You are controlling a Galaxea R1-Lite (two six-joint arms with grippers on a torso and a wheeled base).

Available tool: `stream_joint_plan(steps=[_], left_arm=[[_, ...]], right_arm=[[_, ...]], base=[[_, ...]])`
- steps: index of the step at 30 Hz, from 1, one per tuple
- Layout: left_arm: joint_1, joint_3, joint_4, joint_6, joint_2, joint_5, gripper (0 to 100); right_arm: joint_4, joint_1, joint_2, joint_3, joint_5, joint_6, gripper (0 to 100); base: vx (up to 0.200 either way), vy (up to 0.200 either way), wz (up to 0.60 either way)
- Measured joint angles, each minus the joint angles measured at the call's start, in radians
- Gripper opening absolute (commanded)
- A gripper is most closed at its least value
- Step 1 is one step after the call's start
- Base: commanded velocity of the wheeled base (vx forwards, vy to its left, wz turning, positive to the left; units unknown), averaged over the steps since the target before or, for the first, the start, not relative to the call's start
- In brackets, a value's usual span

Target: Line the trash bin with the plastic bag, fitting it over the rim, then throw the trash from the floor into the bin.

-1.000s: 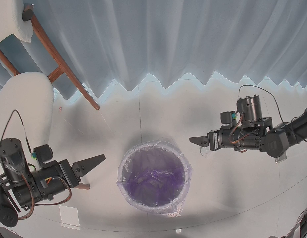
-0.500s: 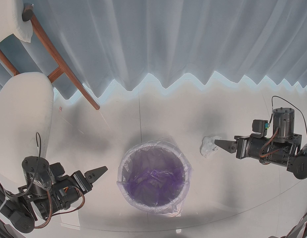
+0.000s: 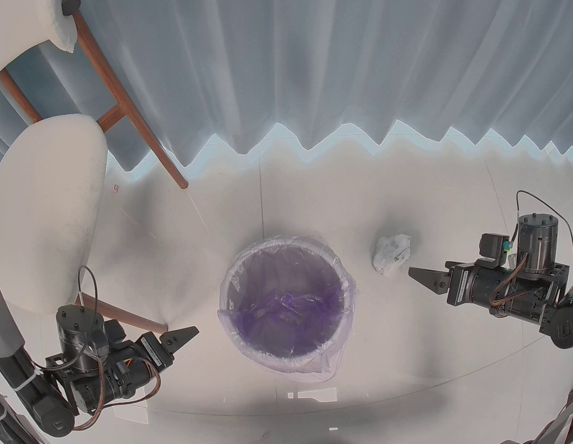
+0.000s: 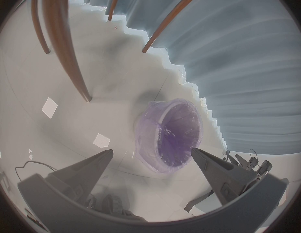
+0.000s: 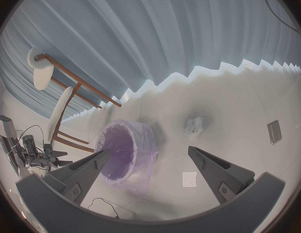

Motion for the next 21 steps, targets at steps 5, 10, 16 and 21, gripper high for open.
stream_joint_plan(steps=[5,10,16,21], left_arm=[[0.008,-0.005,-0.139,-0.001,0.096,0.026,100],[0.017,-0.035,-0.248,0.003,0.234,0.081,100],[0.049,-0.153,-0.271,0.004,0.375,0.146,100],[0.071,-0.239,-0.276,-0.004,0.46,0.159,100]], right_arm=[[-0.009,0.0,-0.01,0.008,0.0,0.0,100],[-0.013,0.0,-0.017,0.01,-0.001,0.001,100],[-0.015,0.0,-0.02,0.011,-0.001,0.001,100],[-0.015,0.0,-0.021,0.011,-0.001,0.002,100]], base=[[0.0,0.0,0.0],[0.0,0.0,0.0],[0.0,0.0,0.0],[0.0,0.0,0.0]])
